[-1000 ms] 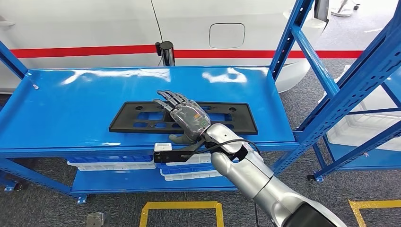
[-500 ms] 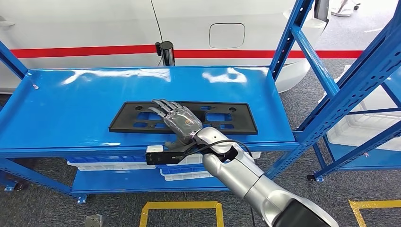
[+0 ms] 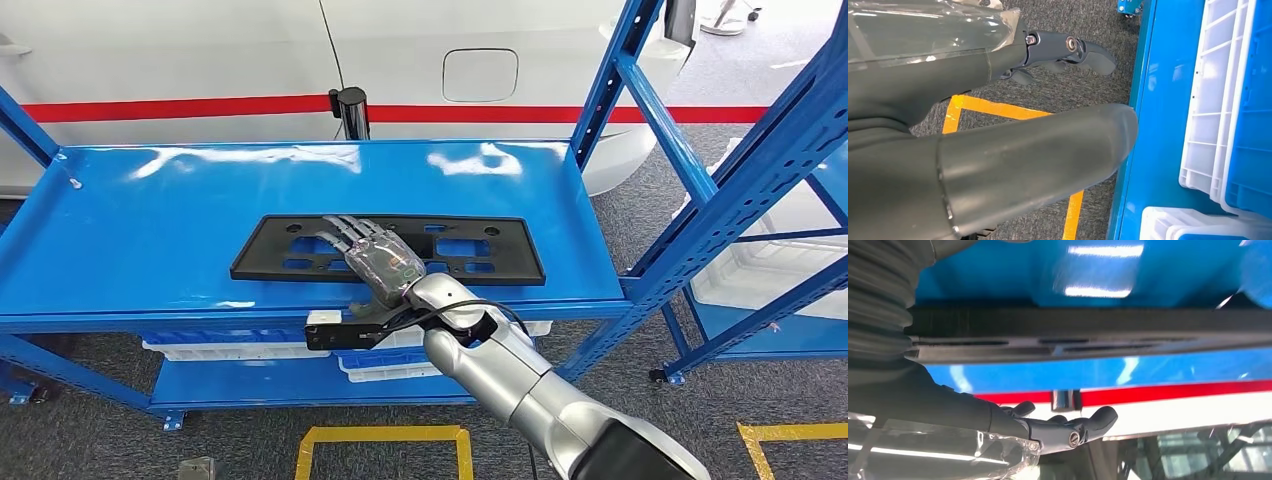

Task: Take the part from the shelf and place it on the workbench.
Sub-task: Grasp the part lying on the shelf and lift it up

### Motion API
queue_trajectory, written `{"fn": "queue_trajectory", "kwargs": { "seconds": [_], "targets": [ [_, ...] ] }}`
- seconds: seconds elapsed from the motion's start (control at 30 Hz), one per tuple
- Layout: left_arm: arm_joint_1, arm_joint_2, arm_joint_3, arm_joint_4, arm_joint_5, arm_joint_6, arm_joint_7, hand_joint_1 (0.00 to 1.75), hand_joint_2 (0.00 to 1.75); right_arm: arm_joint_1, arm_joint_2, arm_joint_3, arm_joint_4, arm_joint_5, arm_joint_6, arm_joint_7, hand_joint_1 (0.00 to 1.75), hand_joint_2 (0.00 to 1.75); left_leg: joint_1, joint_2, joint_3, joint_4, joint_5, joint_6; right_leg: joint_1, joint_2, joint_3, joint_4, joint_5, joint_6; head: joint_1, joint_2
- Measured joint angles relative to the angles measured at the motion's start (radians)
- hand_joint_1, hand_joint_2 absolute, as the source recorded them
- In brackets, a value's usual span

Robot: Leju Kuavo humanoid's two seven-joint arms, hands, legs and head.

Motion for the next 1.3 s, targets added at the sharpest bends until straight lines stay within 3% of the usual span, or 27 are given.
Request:
{"fn": "queue_trajectory", "kwargs": {
  "seconds": [0.43, 0.57, 0.8, 1.3],
  "targets": [
    [0.000, 0.000, -0.013, 0.000, -0.007, -0.001, 0.013, 0.00, 0.00, -0.075, 0.046, -0.116, 0.238, 0.104, -0.175, 0.066, 0.02, 1.75, 0.000, 0.000, 0.000, 0.000, 0.000, 0.000, 0.000, 0.000, 0.000, 0.000, 0.000, 0.000, 0.000, 0.000],
    [-0.002, -0.001, -0.020, 0.000, -0.013, -0.001, 0.025, 0.00, 0.00, -0.082, 0.055, -0.156, 0.284, 0.133, -0.167, 0.095, 1.71, 1.75, 0.000, 0.000, 0.000, 0.000, 0.000, 0.000, 0.000, 0.000, 0.000, 0.000, 0.000, 0.000, 0.000, 0.000],
    [-0.006, -0.001, -0.033, -0.001, -0.015, 0.001, 0.033, 0.00, 0.00, -0.090, 0.071, -0.212, 0.324, 0.224, -0.081, 0.147, 1.75, 1.75, 0.000, 0.000, 0.002, 0.000, 0.000, 0.000, 0.000, 0.000, 0.001, 0.000, 0.000, 0.000, 0.000, 0.000],
    [-0.011, -0.001, -0.047, -0.005, -0.010, 0.028, -0.014, 0.00, 0.00, -0.059, 0.070, -0.259, 0.286, 0.367, -0.113, 0.141, 1.75, 1.75, 0.000, 0.000, 0.006, 0.000, 0.000, 0.000, 0.000, 0.000, 0.005, 0.000, 0.000, 0.000, 0.000, 0.000]
  ]
}}
